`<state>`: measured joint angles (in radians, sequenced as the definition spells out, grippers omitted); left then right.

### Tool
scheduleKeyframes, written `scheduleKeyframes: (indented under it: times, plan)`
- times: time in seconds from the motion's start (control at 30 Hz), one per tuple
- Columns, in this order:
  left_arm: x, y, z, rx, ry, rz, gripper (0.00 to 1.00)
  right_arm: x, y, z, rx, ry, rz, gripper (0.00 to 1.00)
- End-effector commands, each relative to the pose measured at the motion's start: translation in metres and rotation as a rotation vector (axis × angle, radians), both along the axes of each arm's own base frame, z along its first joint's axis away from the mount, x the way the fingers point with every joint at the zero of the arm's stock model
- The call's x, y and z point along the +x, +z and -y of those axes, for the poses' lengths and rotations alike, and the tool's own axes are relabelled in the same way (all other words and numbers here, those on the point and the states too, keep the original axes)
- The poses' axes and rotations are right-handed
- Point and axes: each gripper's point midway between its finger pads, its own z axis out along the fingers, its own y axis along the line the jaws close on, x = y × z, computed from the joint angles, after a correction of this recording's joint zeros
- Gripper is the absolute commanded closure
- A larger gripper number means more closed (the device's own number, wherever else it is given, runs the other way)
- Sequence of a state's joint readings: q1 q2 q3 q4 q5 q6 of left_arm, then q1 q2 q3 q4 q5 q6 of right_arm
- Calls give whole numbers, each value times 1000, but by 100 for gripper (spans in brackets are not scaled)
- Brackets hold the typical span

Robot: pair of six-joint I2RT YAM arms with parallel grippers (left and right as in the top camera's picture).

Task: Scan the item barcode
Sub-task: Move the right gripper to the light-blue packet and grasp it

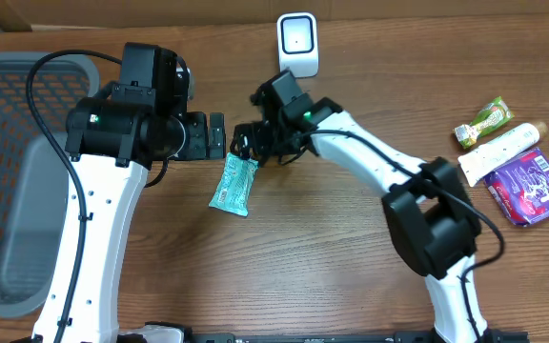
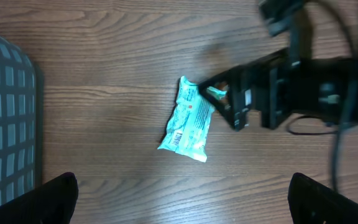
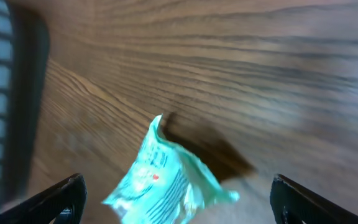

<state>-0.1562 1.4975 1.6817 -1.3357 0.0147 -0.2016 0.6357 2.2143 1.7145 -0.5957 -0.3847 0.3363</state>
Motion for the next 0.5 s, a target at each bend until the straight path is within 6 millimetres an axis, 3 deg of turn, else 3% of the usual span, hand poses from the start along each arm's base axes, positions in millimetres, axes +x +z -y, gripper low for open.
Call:
scheduleKeyframes:
  times: [0.0, 0.17, 0.33, 0.47]
  plan:
    - [2, -1, 1, 3, -16, -2, 1, -1, -27, -5, -48, 162, 96, 5]
    - [2, -1, 1, 3, -16, -2, 1, -3, -46, -9, -55, 231, 122, 9]
    - [2, -1, 1, 3, -16, -2, 1, -16, -47, -13, -38, 258, 81, 17]
    - [2, -1, 1, 3, -16, -2, 0, -25, -50, -12, -55, 268, 48, 35]
